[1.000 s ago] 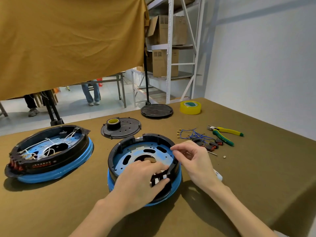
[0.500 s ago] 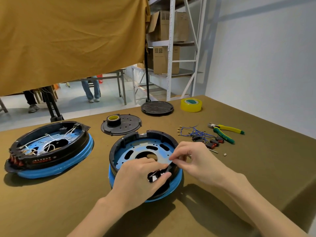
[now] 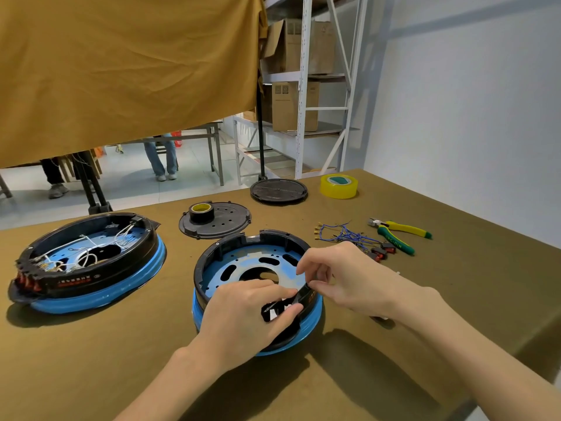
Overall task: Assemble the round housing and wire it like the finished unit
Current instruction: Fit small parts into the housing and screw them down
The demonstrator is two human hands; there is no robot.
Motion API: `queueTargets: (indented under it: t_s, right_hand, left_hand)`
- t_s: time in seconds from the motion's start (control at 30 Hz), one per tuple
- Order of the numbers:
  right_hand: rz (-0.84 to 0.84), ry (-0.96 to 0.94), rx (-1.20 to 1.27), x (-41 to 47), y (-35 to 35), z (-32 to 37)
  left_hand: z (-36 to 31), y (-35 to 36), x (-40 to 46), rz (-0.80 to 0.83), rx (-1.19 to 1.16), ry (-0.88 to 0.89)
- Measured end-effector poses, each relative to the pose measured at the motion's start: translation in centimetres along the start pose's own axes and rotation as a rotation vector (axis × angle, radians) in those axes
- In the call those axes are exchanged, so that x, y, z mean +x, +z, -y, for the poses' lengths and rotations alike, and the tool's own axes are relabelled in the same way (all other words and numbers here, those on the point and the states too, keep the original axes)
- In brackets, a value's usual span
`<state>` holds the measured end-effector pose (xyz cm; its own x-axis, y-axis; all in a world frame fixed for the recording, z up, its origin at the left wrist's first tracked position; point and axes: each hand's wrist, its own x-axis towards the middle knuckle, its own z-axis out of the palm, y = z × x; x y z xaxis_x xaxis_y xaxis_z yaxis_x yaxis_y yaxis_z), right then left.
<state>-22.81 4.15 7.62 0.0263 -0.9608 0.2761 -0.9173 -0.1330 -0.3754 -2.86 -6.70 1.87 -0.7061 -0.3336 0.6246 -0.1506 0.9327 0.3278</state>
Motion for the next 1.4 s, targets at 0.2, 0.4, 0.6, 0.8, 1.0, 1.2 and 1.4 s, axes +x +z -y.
queueTargets:
  t_s: [0.2, 0.4, 0.6, 0.8, 1.0, 1.2, 1.4]
  right_hand:
    - [-0.096, 0.043, 0.134, -0.8, 0.3, -1.2]
    - [-0.139, 0.034, 0.047, -2.0, 1.4, -1.8]
    - [-0.203, 0.063, 0.157, -2.6, 2.1, -2.2]
    - [-0.365, 0.268, 0.257, -3.1, 3.5, -2.9]
    - [-0.187, 0.592, 0.570, -1.4, 5.4, -1.7]
    - [-0.108, 0.579, 0.464, 0.8, 4.8, -2.0]
    - [0.041, 0.442, 0.652, 2.5, 3.2, -1.9]
  left_hand:
    - [-0.1, -0.2, 0.0, 0.013, 0.007, -0.003]
    - [-0.2, -0.4, 0.0, 0.020, 0.042, -0.001]
    - [-1.9, 0.6, 0.8, 0.048, 0.216, 0.080]
    - [-2.0, 1.1, 0.7, 0.102, 0.194, 0.026]
    - [-1.3, 0.7, 0.4, 0.127, 0.085, -0.083]
    - [-0.7, -1.4, 1.2, 0.365, -0.293, -0.282]
    - [0.4, -3.9, 2.3, 0.407, -0.228, -0.269]
